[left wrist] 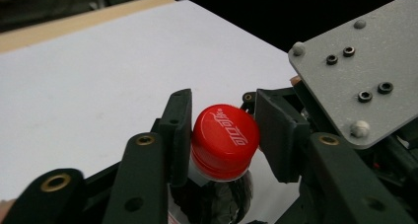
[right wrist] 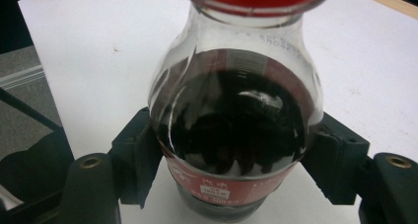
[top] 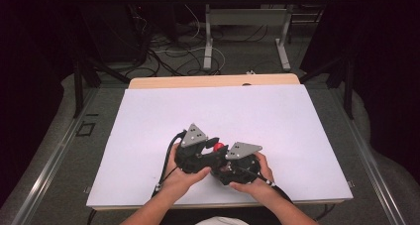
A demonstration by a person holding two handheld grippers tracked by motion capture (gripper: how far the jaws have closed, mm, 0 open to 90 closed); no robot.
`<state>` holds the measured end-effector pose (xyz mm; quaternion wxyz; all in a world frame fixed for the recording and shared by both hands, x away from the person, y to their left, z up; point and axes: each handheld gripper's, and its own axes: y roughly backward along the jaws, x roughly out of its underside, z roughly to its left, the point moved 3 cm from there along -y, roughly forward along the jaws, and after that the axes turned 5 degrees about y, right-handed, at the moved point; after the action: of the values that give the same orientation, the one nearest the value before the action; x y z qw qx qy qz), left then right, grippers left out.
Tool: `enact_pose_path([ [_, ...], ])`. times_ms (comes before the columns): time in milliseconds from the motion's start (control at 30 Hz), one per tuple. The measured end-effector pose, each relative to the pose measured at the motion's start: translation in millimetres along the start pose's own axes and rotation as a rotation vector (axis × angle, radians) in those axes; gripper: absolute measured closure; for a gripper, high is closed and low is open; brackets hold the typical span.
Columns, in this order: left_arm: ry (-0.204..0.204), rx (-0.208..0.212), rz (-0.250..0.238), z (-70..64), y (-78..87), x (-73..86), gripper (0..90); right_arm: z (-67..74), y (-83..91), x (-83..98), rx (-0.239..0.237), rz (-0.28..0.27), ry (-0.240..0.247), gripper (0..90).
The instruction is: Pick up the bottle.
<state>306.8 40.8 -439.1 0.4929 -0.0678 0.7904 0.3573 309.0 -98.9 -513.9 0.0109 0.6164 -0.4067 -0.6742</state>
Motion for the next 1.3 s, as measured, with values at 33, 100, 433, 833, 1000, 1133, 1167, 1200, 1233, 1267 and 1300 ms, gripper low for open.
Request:
enact_pose_path([
  [33, 0.003, 0.029, 0.004, 1.8, 1.1, -0.6, 54.6, -0.2, 0.9, 0.4, -0.021, 0.013, 0.009, 30.0],
  [100, -0.028, 0.078, 0.021, 6.0, 5.1, -2.0, 52.1, -1.1, 1.2, 0.2, -0.052, 0.0, -0.008, 30.0],
  [433, -0.172, 0.295, 0.039, 25.4, 20.3, -1.8, 50.1, 4.4, 1.9, -1.0, -0.176, 0.008, 0.003, 30.0],
  [833, -0.197, 0.375, 0.068, 27.1, 18.7, 2.1, 61.0, 12.6, -1.2, -1.8, -0.221, 0.006, 0.048, 30.0],
  [1000, -0.168, 0.308, 0.042, 24.7, 18.0, 1.3, 61.9, 10.9, -0.9, -1.9, -0.187, 0.0, 0.031, 30.0],
  [1133, -0.135, 0.209, 0.026, 17.5, 15.7, -0.5, 62.1, 7.8, 0.6, -2.0, -0.134, 0.007, 0.013, 30.1],
  [1167, -0.122, 0.173, 0.02, 14.7, 15.0, -0.6, 62.1, 7.2, 1.2, -1.9, -0.125, 0.017, 0.008, 30.1],
  [1200, -0.103, 0.137, 0.015, 11.4, 14.1, -0.4, 62.1, 6.7, 1.1, -1.8, -0.108, 0.015, 0.004, 30.0],
  [1233, -0.084, 0.086, 0.011, 7.5, 13.0, 0.0, 62.2, 5.8, 1.2, -1.6, -0.092, 0.021, 0.003, 30.0],
  [1267, -0.071, 0.04, -0.003, 3.2, 11.4, 0.5, 62.2, 5.0, 0.2, -1.4, -0.068, 0.013, 0.005, 30.0],
  [1300, -0.059, 0.003, -0.014, -0.7, 10.0, 1.3, 62.1, 4.4, 0.7, -1.0, -0.059, 0.024, 0.003, 30.0],
])
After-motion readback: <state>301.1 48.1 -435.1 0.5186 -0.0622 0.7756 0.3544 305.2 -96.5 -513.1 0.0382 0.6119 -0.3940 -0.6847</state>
